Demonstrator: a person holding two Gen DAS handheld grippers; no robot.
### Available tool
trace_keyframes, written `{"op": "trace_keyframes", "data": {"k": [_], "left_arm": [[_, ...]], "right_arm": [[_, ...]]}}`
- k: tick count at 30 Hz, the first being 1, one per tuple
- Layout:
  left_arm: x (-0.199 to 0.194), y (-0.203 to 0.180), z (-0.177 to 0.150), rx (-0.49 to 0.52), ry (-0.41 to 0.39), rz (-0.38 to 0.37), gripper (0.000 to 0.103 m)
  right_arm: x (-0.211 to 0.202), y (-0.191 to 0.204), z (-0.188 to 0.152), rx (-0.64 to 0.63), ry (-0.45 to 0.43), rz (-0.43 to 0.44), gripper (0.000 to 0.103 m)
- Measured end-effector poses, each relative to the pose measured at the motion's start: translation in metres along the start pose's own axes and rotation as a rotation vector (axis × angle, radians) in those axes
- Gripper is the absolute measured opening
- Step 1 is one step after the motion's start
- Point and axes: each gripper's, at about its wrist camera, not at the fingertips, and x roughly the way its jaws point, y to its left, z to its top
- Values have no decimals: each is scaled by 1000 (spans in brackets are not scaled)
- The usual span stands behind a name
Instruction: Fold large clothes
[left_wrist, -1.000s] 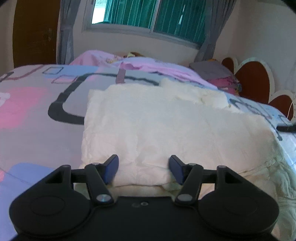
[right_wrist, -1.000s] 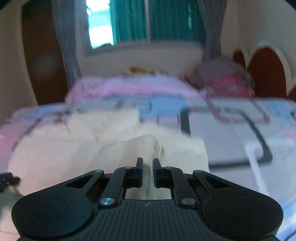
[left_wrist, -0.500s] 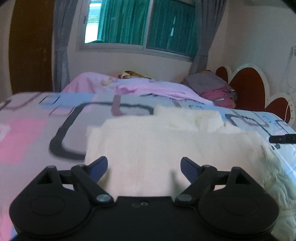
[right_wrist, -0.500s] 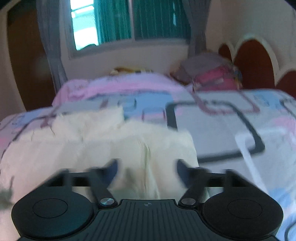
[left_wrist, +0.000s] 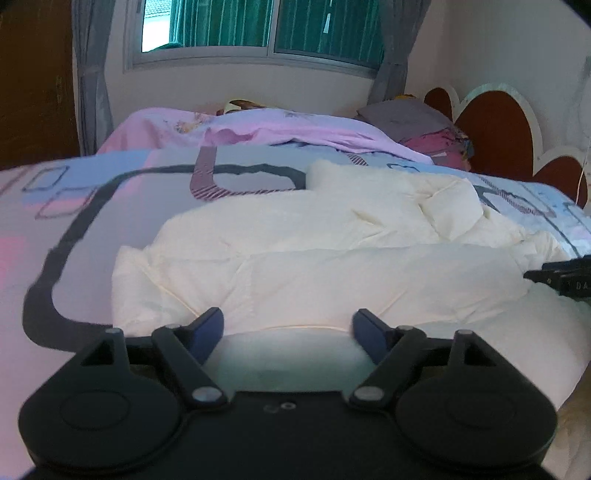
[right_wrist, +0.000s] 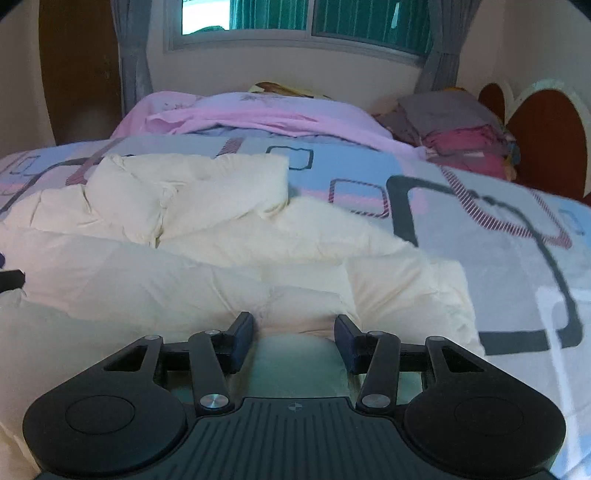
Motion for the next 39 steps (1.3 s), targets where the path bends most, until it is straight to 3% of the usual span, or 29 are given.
{"op": "trace_keyframes", "data": {"k": [5, 8, 9, 10, 11, 17, 24, 31, 33, 36, 39], "left_arm": [[0, 1, 0, -3, 5, 4, 81], [-15, -4, 5, 7, 3, 36, 80], [-27, -7, 4, 14, -23, 34, 81], [-41, -11, 3, 18, -54, 20, 81], [-52, -14, 1, 18, -73, 10, 81], [-89, -49, -21, 48, -95, -38, 78], [-62, -56, -45, 78, -1, -11, 79], [-57, -53, -46, 70, 18, -7, 79], [-65, -53, -45, 69, 18, -5, 77], [-83, -47, -50, 57, -23, 1, 78], [-88, -35, -55, 17, -46, 9, 78]], "right_arm": [[2, 2, 1, -21, 9, -12, 48], [-22, 6, 5, -12, -17, -29, 50], [-34, 5, 5, -2, -43, -20, 55], [-44, 5, 3, 4, -64, -6, 71], [-54, 6, 0, 5, -83, 11, 73], [-83, 22, -20, -3, -92, 63, 73], [-56, 27, -43, -33, 0, 23, 73], [-50, 25, -50, -22, 17, 13, 73], [-60, 22, -47, -2, 15, 8, 73], [-79, 9, -47, 68, -55, -12, 73], [-70, -7, -47, 171, -10, 5, 73]]}}
